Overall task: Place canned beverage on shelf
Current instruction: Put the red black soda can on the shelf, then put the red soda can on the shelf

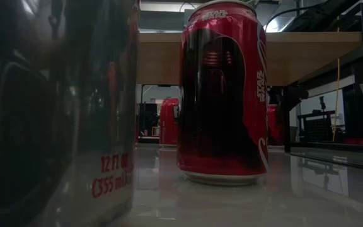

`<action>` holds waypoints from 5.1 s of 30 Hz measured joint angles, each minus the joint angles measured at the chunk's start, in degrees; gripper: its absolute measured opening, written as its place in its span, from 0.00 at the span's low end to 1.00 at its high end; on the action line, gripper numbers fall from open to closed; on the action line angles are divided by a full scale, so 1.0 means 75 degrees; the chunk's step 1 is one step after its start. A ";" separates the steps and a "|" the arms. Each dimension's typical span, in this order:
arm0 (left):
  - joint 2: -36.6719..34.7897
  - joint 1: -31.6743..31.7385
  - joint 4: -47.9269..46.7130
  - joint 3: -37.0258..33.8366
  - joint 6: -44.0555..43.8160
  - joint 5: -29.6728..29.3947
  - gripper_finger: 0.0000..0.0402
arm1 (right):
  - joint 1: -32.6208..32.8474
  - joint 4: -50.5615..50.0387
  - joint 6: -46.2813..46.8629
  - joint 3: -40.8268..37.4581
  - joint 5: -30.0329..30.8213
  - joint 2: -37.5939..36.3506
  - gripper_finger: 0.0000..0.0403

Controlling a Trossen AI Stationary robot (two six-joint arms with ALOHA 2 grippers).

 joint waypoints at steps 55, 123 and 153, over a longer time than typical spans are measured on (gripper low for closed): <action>0.0001 -0.0002 0.0001 0.0000 -0.0002 -0.0001 0.76 | 0.4729 -0.4989 0.5116 0.6551 -0.0522 0.0023 0.75; -0.0001 0.0000 -0.0057 0.0000 0.0004 -0.0001 0.76 | 0.6449 -0.6155 0.7102 0.6274 0.0805 0.1638 0.95; 0.0001 -0.0002 0.0562 0.0000 -0.0026 -0.0156 0.76 | 0.6449 -0.6452 0.6886 0.8305 0.1082 0.1606 0.96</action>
